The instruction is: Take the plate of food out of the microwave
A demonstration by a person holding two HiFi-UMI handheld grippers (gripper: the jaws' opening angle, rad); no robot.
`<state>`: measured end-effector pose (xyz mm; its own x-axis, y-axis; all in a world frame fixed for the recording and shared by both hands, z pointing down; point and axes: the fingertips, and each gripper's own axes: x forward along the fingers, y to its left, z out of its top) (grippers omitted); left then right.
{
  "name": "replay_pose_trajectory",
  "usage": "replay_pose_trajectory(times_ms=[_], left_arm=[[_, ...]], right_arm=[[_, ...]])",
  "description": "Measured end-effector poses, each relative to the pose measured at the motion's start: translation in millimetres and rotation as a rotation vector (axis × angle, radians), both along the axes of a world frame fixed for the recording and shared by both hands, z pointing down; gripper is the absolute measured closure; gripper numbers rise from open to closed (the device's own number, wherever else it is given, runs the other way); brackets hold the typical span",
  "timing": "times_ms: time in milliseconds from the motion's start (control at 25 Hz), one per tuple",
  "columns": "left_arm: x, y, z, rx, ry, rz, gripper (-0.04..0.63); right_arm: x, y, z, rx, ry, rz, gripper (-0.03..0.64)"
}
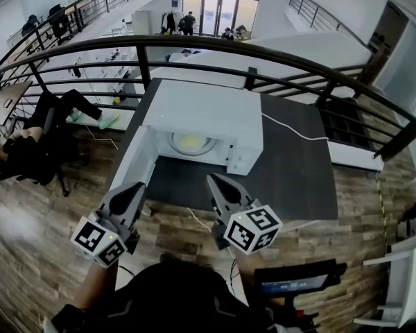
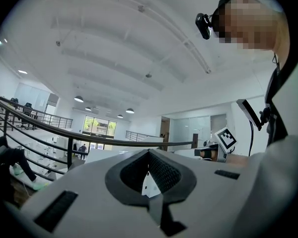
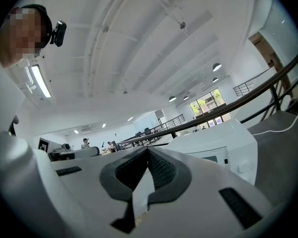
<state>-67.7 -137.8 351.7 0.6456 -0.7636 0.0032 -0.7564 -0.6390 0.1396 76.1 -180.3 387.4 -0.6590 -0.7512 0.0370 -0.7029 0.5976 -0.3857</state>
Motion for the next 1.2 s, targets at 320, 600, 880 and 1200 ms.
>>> replay_pose_trajectory(times_ms=[320, 600, 880, 1200], left_arm=[[-26, -24, 7, 0.022, -0.004, 0.083, 0.592], [-36, -37, 3, 0.026, -0.008, 0.107, 0.593], [-25, -65, -6, 0.050, 0.028, 0.113, 0.592], [-22, -99, 3, 0.034, -0.024, 0.040, 0.593]], right_arm=[[-26, -31, 18, -0.040, -0.059, 0.095, 0.617], [-34, -47, 38, -0.109, -0.106, 0.155, 0.584], [-24, -85, 81, -0.246, -0.167, 0.187, 0.556], [-14, -133, 139, -0.414, -0.284, 0.213, 0.492]])
